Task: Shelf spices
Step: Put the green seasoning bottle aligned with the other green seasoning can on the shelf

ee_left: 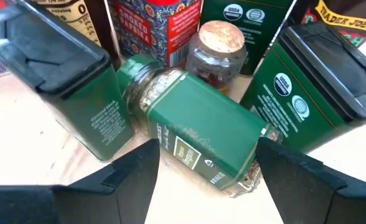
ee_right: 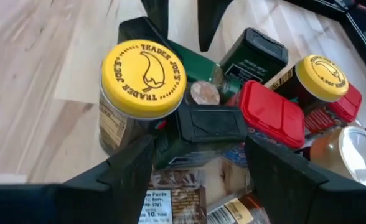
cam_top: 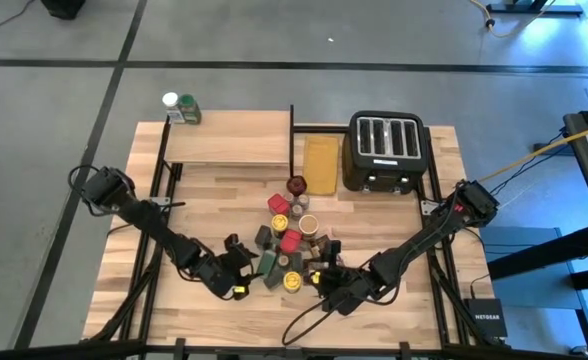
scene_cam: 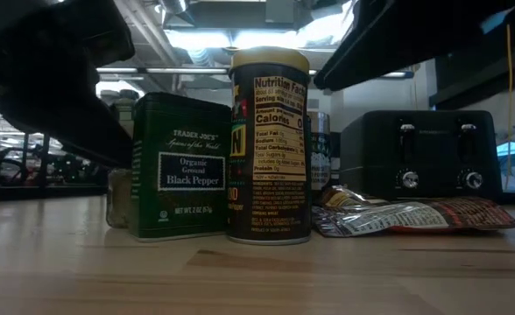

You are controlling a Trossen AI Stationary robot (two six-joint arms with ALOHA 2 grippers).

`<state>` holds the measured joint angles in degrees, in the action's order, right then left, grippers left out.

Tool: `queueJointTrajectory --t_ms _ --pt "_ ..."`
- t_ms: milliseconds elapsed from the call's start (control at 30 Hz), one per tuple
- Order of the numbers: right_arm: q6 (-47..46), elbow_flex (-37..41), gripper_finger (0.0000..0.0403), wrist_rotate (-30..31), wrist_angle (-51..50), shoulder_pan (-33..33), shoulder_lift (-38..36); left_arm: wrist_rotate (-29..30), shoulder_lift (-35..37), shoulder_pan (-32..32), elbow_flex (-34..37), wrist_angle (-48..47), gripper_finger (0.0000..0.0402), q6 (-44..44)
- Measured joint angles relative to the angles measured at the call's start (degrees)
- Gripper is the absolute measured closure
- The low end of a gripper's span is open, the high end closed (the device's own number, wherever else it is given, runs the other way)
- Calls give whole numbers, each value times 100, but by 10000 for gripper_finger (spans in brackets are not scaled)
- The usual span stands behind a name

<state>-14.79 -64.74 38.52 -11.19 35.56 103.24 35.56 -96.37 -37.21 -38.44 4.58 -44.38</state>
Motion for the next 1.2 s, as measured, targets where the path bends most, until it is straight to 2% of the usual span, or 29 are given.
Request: queueJointTrajectory --t_ms 167,267,300,367,467,767,967,1200 --pt "1 14 144 -39 9 -40 0 -10 0 -239 46 -124 139 -412" --pt "1 14 144 -39 10 -42 0 -320 -35 -391 87 -568 139 -686" --pt "5 14 144 -37 20 -42 0 -26 -66 -462 109 -610 139 -738" --pt "34 14 144 -38 35 -54 0 -193 61 -544 71 -823 139 -1098" --pt "122 14 144 -62 74 -74 0 -147 191 -614 66 -1113 139 -1461" --pt "197 14 144 -56 116 -199 0 40 308 -616 72 -1206 139 -1565" --pt "229 14 144 -58 78 -183 0 42 599 -644 -147 -1202 139 -1141" --pt "171 14 144 -59 86 -184 0 52 1145 -628 -462 -1158 139 179"
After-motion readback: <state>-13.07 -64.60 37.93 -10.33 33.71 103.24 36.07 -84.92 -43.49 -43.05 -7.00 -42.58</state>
